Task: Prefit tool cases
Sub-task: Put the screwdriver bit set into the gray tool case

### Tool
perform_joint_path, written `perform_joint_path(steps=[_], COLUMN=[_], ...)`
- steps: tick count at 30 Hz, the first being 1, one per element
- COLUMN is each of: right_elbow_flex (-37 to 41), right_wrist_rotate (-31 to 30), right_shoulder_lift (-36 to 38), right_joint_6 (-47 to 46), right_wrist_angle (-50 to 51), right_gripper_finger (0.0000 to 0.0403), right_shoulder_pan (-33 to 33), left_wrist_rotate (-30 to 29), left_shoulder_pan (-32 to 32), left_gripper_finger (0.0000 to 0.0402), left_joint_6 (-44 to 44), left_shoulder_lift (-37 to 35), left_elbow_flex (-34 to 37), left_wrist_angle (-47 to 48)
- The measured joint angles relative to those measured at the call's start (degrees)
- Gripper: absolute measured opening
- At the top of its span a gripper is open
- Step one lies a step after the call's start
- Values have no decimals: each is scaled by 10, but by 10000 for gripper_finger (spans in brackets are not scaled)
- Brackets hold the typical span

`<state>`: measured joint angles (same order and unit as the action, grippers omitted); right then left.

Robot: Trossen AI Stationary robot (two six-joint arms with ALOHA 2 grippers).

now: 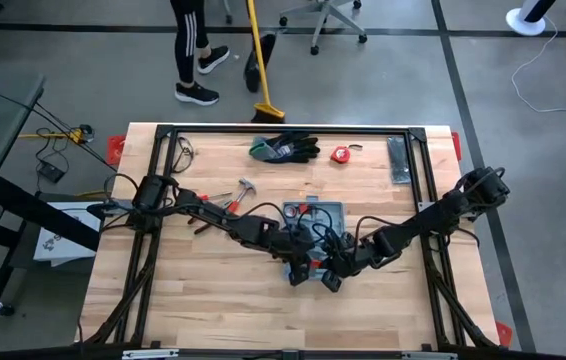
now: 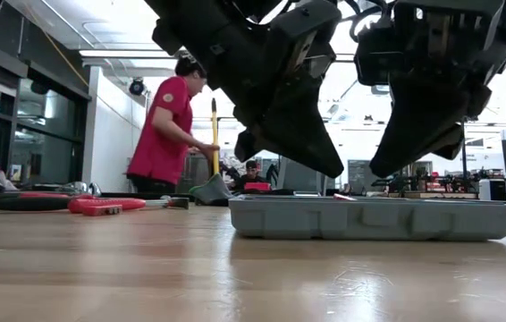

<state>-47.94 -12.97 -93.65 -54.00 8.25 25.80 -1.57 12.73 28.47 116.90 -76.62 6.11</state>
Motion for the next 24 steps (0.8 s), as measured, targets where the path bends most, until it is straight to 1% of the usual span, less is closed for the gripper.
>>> perform_joint_path(steps=[9, 15, 18, 24], right_elbow_flex=[0, 0, 0, 0], right_wrist_rotate=[1, 3, 7, 17], right_shoulder_lift=[-5, -5, -5, -7], right_joint_6=[2, 4, 5, 15], right_wrist_angle=[0, 0, -1, -1], right_gripper_finger=[0, 0, 0, 0], right_shoulder_pan=[-7, -22, -22, -22], left_wrist_rotate=[1, 23, 8, 10], left_shoulder_pan=[2, 2, 5, 5], left_gripper_finger=[0, 0, 0, 0], left_joint_6=[-13, -11, -11, -11], left_shoulder_lift=[5, 17, 17, 17], left_elbow_flex=[0, 0, 0, 0], left_wrist_angle=[-2, -9, -8, -8])
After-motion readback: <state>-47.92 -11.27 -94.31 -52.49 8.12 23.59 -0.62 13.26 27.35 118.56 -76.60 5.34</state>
